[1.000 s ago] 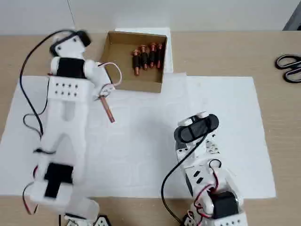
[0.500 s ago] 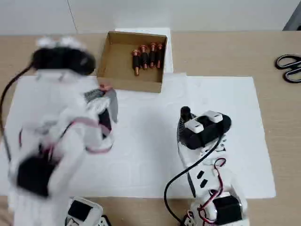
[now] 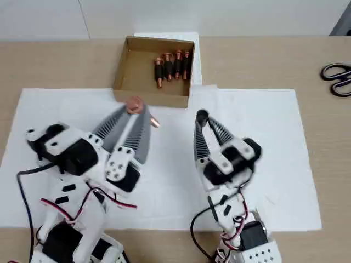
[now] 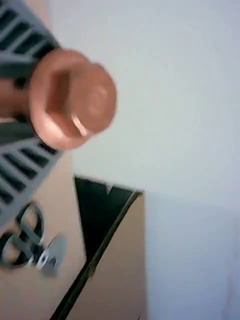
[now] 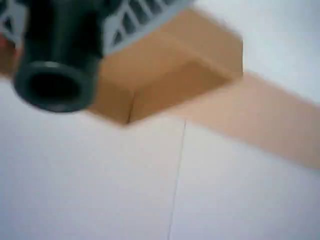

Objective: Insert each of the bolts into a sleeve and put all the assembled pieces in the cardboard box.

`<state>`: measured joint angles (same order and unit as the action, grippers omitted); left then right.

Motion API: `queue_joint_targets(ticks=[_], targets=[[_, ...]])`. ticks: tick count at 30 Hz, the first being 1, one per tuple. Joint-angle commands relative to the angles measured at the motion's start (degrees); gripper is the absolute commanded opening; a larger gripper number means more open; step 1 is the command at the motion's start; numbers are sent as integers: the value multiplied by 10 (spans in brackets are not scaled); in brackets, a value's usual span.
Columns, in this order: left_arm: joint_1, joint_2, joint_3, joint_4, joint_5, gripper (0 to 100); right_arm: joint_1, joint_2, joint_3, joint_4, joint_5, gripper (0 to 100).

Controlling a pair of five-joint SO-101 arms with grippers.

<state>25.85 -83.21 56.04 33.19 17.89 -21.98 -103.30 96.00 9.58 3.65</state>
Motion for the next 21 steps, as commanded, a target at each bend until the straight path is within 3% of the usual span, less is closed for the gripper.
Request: queue_joint_targets(ticks=[1, 5, 10, 15, 21], targets=[[25, 14, -36, 13, -4, 6, -3, -6, 4, -29, 5, 5], [37, 68, -81, 25, -4, 6, -13, -6, 4, -28, 14, 5], [49, 175, -189, 25, -4, 6, -66, -7, 4, 4, 83, 5], [51, 278, -253, 73, -25, 6, -67, -7, 4, -11, 84, 5], [52, 293, -267, 76, -61, 6, -67, -7, 4, -9, 84, 5]])
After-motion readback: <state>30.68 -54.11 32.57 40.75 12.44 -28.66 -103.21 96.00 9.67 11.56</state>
